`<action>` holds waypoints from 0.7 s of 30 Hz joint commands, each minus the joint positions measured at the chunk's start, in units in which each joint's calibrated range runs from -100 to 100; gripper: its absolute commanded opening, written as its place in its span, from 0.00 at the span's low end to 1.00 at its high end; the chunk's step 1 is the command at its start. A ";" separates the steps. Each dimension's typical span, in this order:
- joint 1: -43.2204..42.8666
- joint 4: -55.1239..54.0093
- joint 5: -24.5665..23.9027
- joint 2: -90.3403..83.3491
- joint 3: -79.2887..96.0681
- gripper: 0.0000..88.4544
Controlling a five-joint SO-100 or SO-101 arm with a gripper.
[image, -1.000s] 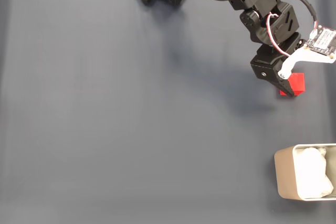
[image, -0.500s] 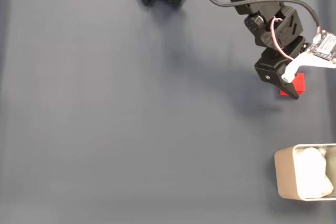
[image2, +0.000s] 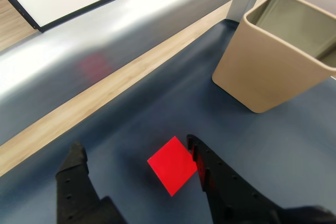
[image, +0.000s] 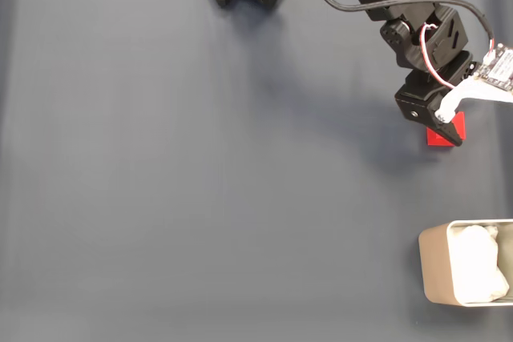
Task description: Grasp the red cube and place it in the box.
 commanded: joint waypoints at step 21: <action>-0.24 1.88 -1.22 -3.69 0.79 0.50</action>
